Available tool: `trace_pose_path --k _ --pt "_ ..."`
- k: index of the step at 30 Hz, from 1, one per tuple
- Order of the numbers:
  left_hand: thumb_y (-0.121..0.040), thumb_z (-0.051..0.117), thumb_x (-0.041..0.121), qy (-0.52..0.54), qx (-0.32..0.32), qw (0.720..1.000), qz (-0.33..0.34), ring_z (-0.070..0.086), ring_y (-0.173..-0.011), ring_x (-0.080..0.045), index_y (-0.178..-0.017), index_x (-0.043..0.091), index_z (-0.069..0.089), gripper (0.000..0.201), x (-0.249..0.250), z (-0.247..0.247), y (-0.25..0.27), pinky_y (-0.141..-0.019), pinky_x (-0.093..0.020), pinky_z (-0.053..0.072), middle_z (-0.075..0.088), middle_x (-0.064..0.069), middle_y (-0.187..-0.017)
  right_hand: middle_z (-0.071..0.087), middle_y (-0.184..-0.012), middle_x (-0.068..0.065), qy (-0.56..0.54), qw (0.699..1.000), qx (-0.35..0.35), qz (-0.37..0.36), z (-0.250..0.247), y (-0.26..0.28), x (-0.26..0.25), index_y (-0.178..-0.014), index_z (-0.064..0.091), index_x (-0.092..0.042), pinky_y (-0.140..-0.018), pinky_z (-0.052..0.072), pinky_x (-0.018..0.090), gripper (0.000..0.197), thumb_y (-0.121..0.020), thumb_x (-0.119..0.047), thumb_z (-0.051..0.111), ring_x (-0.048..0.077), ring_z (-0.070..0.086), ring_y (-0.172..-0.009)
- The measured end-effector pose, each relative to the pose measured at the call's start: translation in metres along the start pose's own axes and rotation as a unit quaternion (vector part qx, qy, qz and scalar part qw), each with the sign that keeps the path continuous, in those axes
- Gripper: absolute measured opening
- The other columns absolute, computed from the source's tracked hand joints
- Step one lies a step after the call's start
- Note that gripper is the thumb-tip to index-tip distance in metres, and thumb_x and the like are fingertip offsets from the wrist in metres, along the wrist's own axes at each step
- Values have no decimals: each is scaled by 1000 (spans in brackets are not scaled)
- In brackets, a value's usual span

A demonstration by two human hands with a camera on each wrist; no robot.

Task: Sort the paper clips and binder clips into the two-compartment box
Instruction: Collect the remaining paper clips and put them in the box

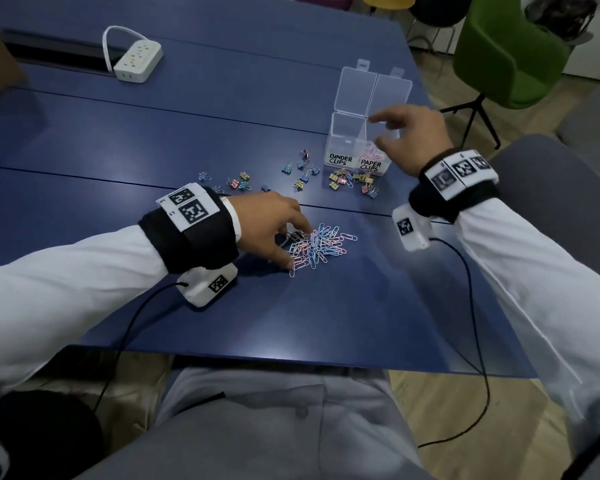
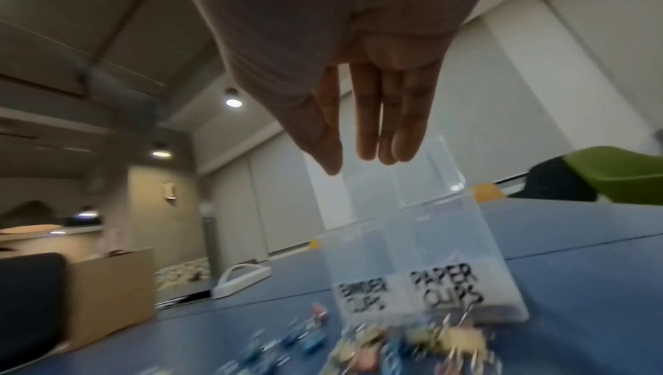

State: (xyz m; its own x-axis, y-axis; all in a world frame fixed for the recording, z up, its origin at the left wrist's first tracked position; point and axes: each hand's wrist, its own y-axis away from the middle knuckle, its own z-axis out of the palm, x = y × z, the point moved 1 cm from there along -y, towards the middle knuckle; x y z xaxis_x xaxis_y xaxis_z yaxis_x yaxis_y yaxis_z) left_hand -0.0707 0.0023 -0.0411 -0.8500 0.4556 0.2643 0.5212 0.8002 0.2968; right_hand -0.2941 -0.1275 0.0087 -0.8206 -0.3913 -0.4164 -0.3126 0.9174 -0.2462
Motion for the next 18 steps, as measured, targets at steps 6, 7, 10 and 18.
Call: trace_pose_path --k 6,7,10,18 --pt "-71 72 58 -18 -4 1000 7 58 -95 -12 -129 31 55 66 4 3 -1 -86 -31 50 55 4 -120 72 -94 1 20 988 -152 14 24 62 1 -107 73 -22 -72 37 5 26 -82 -16 70 11 61 -83" --pt "-72 71 58 -15 1 1000 9 57 -91 -10 -129 30 56 65 5 0 -6 -86 -31 50 56 4 -119 72 -99 3 38 985 -168 27 31 64 7 -110 72 -23 -77 38 9 28 -84 -17 67 13 62 -86" --pt "-76 67 57 -8 21 1000 5 57 -85 -8 -127 27 58 60 8 -7 -22 -89 -33 50 59 1 -117 68 -117 8 74 977 -188 71 46 58 12 -123 65 -29 -91 44 23 34 -90 -24 56 24 63 -104" --pt "-88 56 41 -105 83 989 -68 52 -118 -29 -135 21 51 51 4 -24 -74 -87 -35 45 51 -9 -128 55 -132 19 183 957 -220 43 62 35 0 -135 53 -24 -96 45 37 45 -92 -15 44 37 52 -119"
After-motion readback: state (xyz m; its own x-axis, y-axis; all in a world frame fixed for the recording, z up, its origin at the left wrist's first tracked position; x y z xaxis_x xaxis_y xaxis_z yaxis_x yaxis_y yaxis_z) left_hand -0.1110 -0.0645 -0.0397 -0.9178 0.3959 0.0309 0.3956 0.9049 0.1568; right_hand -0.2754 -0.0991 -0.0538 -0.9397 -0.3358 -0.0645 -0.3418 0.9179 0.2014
